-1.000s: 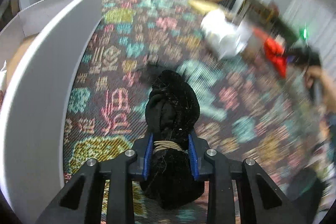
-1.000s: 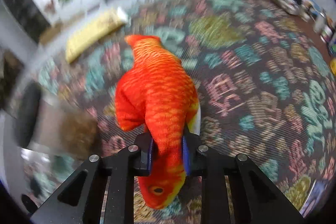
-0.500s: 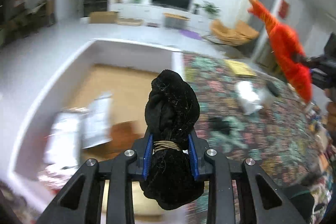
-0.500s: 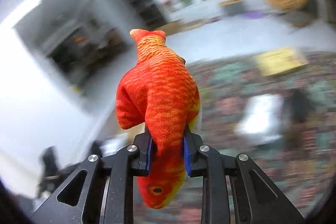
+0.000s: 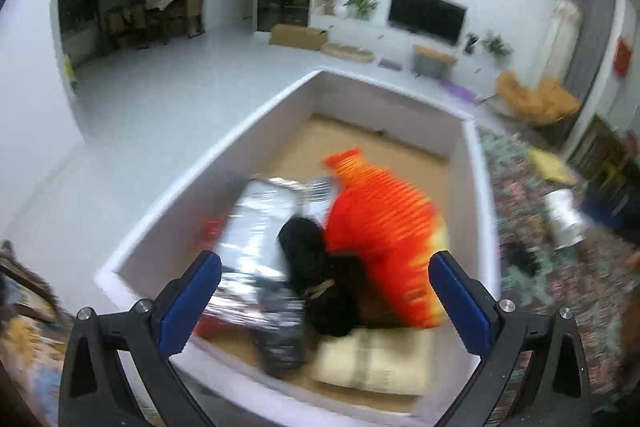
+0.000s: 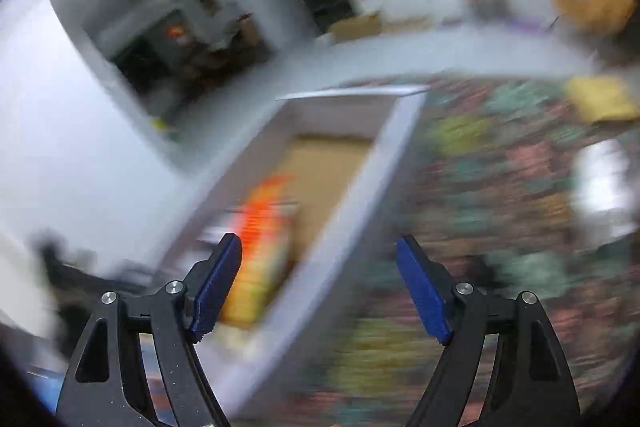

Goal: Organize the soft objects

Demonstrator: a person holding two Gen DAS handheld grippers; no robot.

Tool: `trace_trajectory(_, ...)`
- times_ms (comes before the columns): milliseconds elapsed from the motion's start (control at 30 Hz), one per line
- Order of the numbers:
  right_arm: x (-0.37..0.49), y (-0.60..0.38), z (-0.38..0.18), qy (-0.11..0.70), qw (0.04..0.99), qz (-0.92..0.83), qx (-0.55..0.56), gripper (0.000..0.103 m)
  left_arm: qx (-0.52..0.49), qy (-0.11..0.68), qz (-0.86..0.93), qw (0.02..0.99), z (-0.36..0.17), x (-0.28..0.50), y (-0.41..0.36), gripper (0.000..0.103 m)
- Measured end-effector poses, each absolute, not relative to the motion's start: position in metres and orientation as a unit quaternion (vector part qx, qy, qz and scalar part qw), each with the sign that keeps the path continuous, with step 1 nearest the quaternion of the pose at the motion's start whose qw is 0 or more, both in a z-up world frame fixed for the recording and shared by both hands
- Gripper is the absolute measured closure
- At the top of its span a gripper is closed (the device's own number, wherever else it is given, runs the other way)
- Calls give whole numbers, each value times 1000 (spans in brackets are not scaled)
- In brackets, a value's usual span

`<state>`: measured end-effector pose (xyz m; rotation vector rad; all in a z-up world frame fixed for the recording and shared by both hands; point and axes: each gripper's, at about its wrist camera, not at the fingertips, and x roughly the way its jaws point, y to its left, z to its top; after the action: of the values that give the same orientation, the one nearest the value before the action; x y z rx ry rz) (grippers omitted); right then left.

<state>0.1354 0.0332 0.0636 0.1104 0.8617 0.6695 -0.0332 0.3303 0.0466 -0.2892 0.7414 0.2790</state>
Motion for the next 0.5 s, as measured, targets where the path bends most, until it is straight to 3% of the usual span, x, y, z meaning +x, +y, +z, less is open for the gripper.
trace_trajectory(133,129,-45,7,405,901,149,-52,21,-158,342,38,925,61,-27,277,0)
trace_trajectory(267,130,-127,-48,428,902,16,-57,21,-115,372,-92,916,51,-10,178,0)
trace_trajectory(500,120,-207,-76,431,897,-95,-23,21,-9,505,-146,850,-71,41,56,0)
